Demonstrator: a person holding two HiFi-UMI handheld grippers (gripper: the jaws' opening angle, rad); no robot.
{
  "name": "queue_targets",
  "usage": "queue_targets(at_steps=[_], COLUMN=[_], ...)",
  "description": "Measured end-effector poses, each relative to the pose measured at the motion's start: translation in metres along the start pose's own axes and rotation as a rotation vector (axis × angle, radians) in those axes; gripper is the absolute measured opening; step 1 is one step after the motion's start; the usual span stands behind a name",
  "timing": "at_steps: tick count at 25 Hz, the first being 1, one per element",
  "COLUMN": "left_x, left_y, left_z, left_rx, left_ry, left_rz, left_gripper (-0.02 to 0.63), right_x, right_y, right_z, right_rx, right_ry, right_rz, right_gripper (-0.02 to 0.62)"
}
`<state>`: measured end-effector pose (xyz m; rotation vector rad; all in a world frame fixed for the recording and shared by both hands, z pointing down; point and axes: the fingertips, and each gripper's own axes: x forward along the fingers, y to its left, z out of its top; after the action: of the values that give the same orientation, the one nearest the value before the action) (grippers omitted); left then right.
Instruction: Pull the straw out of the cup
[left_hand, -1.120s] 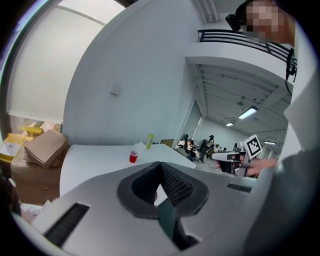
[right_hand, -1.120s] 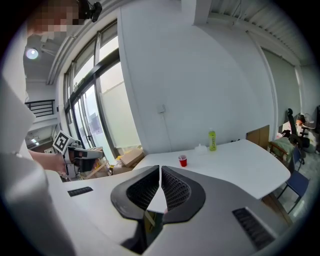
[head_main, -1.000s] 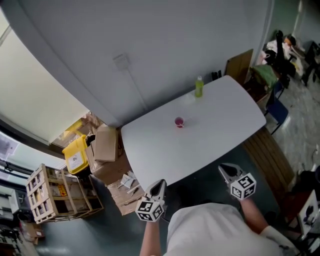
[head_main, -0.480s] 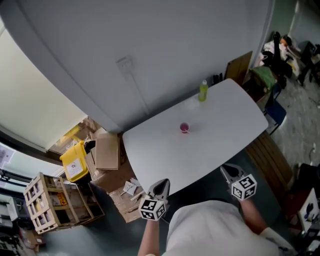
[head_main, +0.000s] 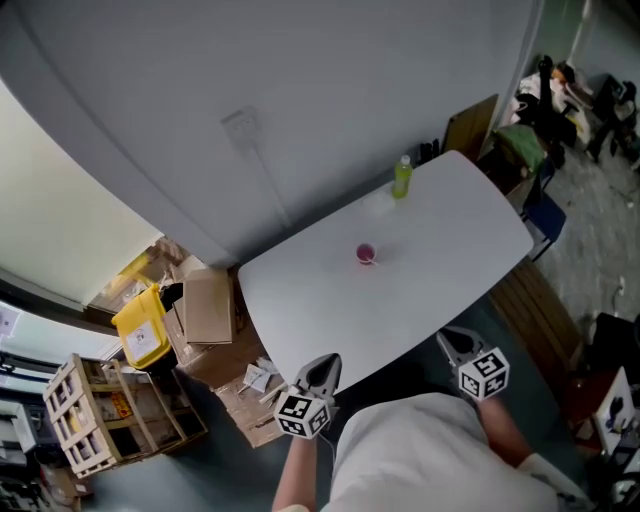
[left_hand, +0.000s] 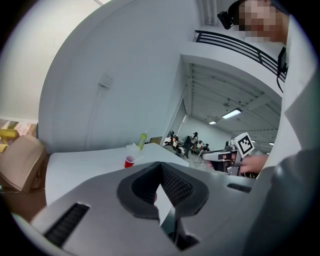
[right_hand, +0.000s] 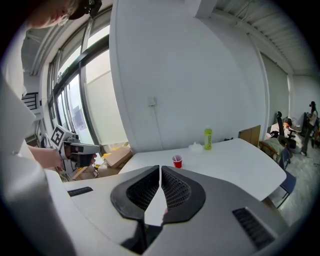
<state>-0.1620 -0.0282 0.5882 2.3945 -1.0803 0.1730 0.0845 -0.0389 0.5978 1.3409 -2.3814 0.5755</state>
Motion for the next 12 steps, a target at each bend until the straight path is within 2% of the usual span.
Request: queue_targets(at_steps=[7,12], left_x=[0.012,0.025], left_y=[-0.001,-0.001], left_z=[0.005,0.014], left_rx=[0.001,-0.011], left_ry=[0.008,-0.008], left_rz=[0.017,0.056], left_gripper=[0.002,0.002], right_x=[0.010,0.029], right_y=[-0.016,-0.033], right_z=[0.011,0.019], right_rx=[-0.002,-0.008], right_ry=[-0.006,0.002], right_rz=[0.001,0.047], right_gripper=[0.039,0.040])
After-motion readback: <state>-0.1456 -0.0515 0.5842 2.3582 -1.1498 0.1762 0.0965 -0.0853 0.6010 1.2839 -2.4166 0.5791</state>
